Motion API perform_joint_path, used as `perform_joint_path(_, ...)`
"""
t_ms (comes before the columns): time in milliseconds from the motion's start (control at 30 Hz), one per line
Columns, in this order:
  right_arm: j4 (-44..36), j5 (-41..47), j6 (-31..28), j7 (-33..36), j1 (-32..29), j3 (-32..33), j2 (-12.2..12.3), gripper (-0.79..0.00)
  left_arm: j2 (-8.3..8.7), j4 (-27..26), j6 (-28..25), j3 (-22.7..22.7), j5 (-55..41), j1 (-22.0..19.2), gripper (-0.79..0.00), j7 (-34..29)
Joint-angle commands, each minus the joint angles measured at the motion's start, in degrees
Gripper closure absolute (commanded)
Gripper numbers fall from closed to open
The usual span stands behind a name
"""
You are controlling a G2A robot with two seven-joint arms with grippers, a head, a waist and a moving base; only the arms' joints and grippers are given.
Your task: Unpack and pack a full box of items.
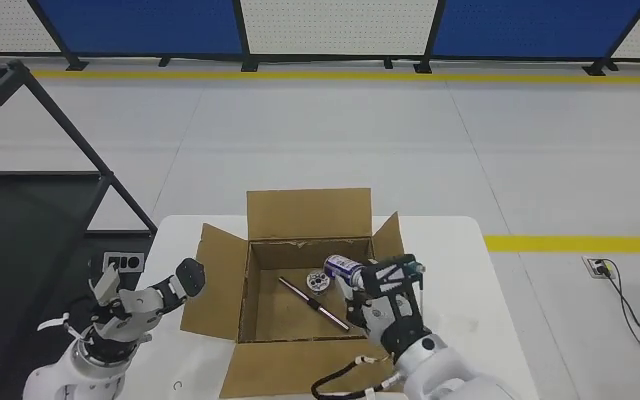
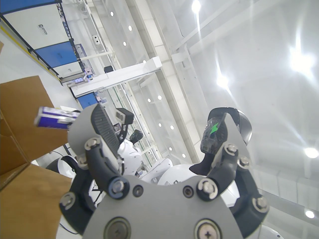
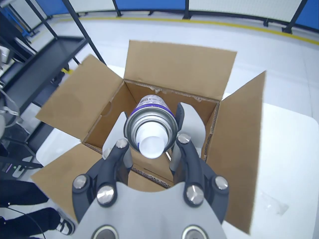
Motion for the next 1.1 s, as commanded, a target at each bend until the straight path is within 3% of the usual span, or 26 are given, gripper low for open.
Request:
perform_joint_path(0, -0.5, 1.0, -1.1, -6.0, -2.8, 3.3, 0.2, 0.0, -0.02, 0.4, 0.4, 0.6, -0.1, -0.6, -0.785, -0.1)
perform_joint_path(233, -0.5, 7.9, -3.8, -20.8, -13.0, 19.8, 1.0, 0.0, -0.03, 2.0, 1.1, 1.7, 0.3, -2.2, -0.785, 0.2)
perform_joint_path(433, -0.5, 21.1, -9.6, -33.2, -27.9, 37.0, 1.2, 0.0, 0.04, 2.5, 2.2, 2.2, 0.9, -2.9, -0.785, 0.0)
perform_joint_path(567, -0.5, 28.1, -11.5, -37.6, -37.0, 45.9, 0.9, 0.0, 0.06, 2.7, 2.5, 2.9, 1.5, -3.6, -0.785, -0.3)
perform_joint_path(633, -0.5, 29.2, -10.8, -35.9, -40.2, 48.8, 0.8, 0.0, 0.07, 2.8, 2.6, 3.2, 1.9, -3.9, -0.785, -0.3)
perform_joint_path(667, -0.5, 28.5, -7.7, -33.9, -41.3, 50.1, 0.7, 0.0, 0.07, 2.8, 2.7, 3.3, 2.0, -3.9, -0.785, -0.1)
perform_joint_path(1067, -0.5, 28.5, -7.7, -33.9, -41.3, 50.1, 0.7, 0.0, 0.06, 2.8, 2.6, 3.5, 2.3, -4.0, -0.785, 0.2)
